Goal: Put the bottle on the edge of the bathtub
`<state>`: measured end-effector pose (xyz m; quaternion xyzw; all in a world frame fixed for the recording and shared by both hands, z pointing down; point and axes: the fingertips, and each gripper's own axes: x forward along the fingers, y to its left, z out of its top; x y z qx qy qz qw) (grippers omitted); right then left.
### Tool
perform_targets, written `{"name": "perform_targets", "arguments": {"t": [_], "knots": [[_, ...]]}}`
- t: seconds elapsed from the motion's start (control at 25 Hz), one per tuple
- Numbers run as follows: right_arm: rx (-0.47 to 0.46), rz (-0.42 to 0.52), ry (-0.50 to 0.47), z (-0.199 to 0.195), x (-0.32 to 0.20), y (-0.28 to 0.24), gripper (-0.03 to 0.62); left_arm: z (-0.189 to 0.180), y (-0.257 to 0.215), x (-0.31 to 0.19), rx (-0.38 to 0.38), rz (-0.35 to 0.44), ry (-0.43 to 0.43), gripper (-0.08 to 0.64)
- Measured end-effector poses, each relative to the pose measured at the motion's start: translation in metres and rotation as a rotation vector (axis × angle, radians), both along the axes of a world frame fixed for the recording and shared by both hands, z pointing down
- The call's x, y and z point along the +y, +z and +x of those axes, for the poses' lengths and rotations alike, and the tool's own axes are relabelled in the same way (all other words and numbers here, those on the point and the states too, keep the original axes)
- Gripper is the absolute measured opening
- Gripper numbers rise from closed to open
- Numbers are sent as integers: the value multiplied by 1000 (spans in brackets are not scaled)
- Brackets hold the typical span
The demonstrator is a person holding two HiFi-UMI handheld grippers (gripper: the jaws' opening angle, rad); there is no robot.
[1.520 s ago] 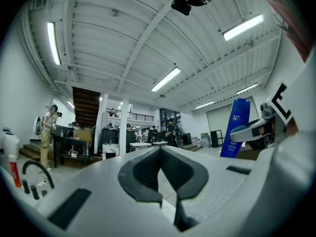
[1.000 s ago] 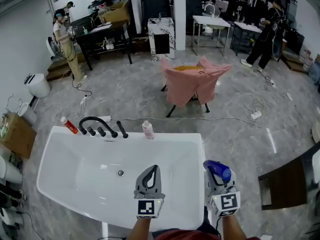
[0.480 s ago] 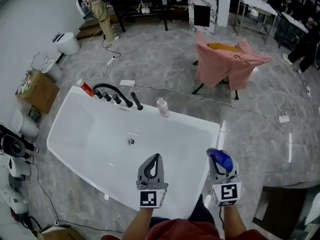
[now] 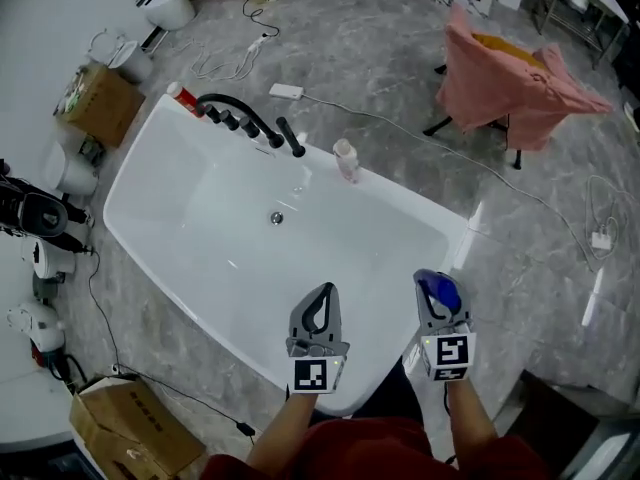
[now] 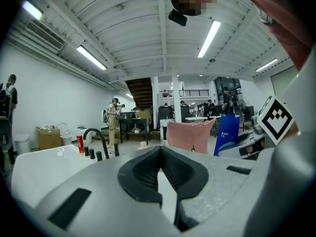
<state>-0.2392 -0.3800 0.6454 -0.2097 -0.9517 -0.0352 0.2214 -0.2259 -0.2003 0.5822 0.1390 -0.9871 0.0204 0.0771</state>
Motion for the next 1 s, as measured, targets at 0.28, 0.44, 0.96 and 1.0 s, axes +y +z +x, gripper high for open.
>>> {"name": "perform_targets", "arguments": {"t": [0.28, 0.44, 0.96, 1.0], "knots": [[110, -4, -47, -35, 2, 87, 152, -17, 95, 0, 244, 4, -79, 5], [141, -7, -73, -65, 5, 123, 152, -27, 130, 1, 304, 14, -122, 5], [96, 27, -135, -175, 35, 166, 152, -34, 170, -8, 418, 23, -144, 5], [88, 27, -135, -185, 38, 166, 152, -34, 170, -9, 418, 19, -141, 5]]}}
